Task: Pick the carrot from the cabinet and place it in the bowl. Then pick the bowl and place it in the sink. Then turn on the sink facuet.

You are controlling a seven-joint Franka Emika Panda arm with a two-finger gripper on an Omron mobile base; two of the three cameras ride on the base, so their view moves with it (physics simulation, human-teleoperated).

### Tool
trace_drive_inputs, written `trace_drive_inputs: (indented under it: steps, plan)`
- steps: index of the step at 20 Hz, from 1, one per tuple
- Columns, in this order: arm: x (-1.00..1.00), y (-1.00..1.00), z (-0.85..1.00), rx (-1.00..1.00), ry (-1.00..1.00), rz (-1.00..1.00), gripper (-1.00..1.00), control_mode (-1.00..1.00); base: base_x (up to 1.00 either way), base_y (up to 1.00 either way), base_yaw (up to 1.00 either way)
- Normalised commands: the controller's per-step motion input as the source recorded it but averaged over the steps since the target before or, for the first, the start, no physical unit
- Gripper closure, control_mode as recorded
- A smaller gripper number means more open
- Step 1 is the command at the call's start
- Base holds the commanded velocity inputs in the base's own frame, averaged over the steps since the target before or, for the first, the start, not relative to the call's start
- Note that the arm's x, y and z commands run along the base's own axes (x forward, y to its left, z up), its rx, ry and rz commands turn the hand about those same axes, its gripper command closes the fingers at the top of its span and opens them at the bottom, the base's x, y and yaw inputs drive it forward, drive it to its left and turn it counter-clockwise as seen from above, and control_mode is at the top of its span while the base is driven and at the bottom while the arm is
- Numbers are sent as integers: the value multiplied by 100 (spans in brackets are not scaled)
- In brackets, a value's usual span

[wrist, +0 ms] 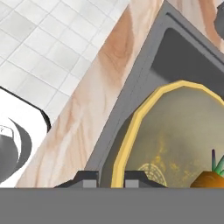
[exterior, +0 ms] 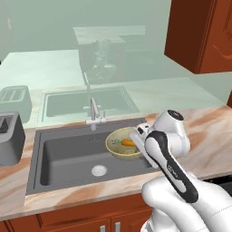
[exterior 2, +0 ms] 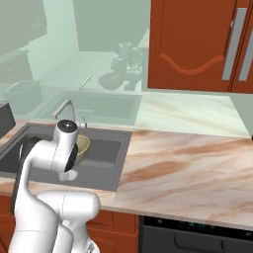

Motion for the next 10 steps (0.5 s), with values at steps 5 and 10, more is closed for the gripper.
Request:
trace_drive_inputs:
  steps: [5, 10]
  plan:
    - [49, 32, -64, -13, 0, 31, 100, -100, 0, 0, 0]
    - [41, 29, -60, -11, 0, 31, 100, -100, 0, 0, 0]
